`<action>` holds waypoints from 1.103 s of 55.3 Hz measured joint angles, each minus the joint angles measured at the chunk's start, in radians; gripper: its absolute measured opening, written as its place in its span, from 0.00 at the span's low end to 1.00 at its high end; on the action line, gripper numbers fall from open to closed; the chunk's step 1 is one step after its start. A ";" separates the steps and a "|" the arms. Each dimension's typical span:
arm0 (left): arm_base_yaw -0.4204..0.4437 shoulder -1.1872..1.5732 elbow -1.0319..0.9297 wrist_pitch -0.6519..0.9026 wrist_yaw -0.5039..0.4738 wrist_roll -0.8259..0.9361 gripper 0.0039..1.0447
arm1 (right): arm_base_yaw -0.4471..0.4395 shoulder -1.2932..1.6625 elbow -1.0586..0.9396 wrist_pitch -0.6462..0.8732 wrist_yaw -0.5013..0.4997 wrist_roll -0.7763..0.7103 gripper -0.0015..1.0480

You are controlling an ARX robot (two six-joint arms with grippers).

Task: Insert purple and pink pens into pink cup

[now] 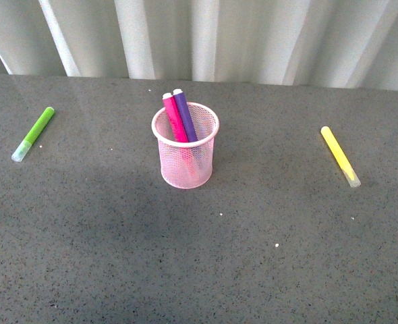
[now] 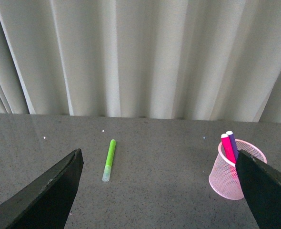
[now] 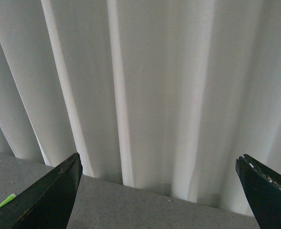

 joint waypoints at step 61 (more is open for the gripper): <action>0.000 0.000 0.000 0.000 0.000 0.000 0.94 | -0.189 -0.799 -0.570 -0.306 0.110 -0.034 0.03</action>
